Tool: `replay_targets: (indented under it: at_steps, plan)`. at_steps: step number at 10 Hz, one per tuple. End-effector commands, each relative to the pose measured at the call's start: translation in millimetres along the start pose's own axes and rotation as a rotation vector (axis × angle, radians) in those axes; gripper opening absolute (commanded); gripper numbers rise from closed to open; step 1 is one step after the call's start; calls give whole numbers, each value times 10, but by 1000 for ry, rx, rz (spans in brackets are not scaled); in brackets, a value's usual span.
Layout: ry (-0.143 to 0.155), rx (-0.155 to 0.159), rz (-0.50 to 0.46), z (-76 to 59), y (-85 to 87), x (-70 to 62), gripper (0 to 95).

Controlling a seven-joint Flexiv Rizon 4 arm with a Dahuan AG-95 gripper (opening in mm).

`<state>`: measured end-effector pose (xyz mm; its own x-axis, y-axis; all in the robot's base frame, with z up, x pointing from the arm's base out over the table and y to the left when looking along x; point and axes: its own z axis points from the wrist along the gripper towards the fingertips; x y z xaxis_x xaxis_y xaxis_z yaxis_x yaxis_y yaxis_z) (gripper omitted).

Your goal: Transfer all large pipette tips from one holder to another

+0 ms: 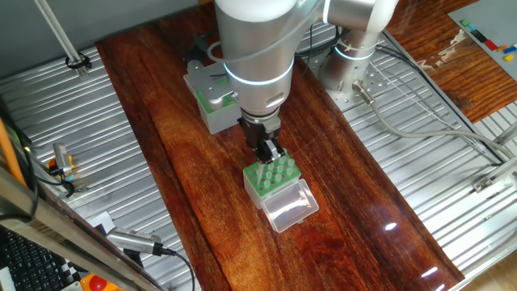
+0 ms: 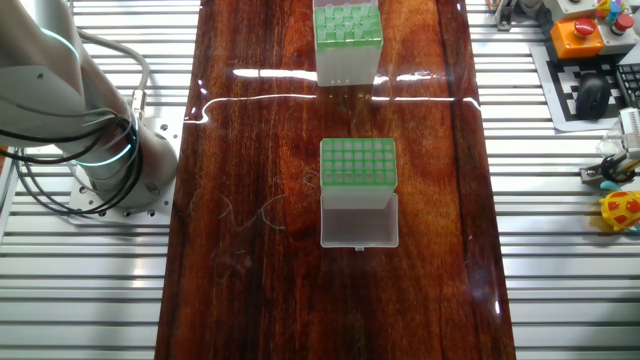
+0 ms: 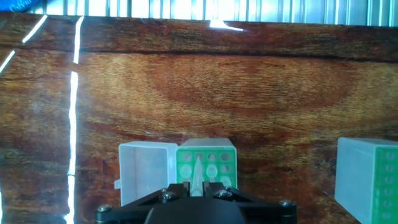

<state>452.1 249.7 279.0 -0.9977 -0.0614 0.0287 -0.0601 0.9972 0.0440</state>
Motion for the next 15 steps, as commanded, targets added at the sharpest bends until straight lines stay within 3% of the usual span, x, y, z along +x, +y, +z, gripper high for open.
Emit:
replay_targets:
  at_steps: [1, 5, 11, 15]
  plan:
    - [0, 1, -5, -41, -3, 3, 0]
    - [0, 1, -17, -161, -6, 14, 0]
    - [4, 6, -33, -162, -2, 12, 0]
    - [-12, 7, -36, -162, -2, 12, 0]
